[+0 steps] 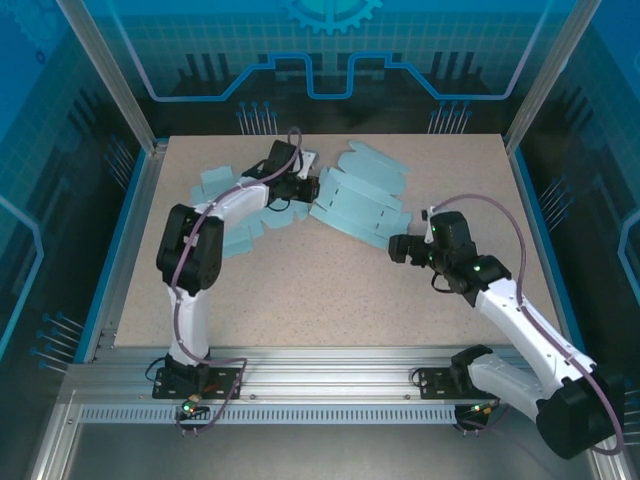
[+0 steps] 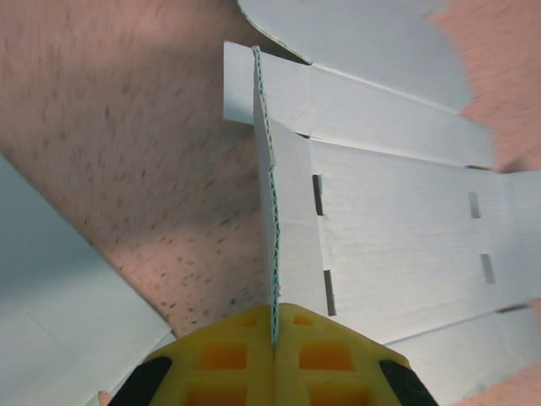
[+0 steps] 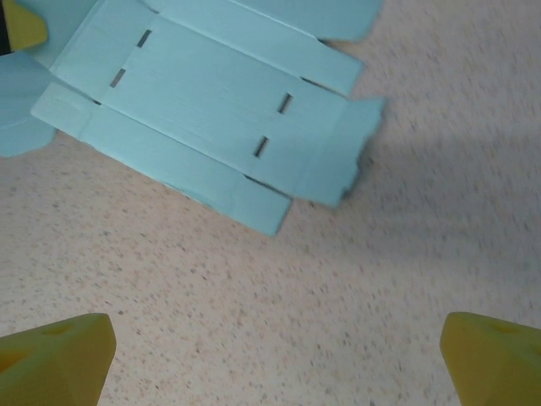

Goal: Fold the paper box

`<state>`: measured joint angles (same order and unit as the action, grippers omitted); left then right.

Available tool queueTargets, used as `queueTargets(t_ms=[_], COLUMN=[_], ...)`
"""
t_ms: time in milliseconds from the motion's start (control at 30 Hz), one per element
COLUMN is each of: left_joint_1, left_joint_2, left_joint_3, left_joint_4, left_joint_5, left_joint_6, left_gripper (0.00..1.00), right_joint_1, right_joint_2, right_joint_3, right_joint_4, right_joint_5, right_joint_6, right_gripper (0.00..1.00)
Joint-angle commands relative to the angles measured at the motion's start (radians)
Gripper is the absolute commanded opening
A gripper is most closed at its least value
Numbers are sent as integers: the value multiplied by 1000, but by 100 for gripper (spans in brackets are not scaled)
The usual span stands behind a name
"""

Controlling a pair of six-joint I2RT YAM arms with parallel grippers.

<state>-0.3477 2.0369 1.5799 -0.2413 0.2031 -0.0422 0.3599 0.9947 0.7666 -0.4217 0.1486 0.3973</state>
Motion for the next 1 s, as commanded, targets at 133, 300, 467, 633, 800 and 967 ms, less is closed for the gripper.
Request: queueTargets(t_ms=[133,300,467,633,800,967], left_joint_1=[-30,-33,-47,-89,-148,-178], left_joint_2=[-267,-432,-579,-680,-759,-815], left_joint_3=[-79,-163,-232,-258,-291,-320], left_joint_4=[63,91,93,36,-17,-30], left_joint_5=[105,187,249,272,267,266], left_joint_6=[292,410,500,594,690,720], left_gripper=[0,0,0,0,0,0], right_joint_1=[11,13,19,96,225,317], right_joint_2=[80,94,54,70,107,171], right_joint_3=[212,348,462,595,708,841], right_joint_4=[32,-11,-33,-121,-203,-315], right_joint_5=[-173,-369,-504,-479,-361,-300], right_joint_6=[-310,-444,-535,-645,-778,-893], right_gripper=[97,94,89,87,86,86])
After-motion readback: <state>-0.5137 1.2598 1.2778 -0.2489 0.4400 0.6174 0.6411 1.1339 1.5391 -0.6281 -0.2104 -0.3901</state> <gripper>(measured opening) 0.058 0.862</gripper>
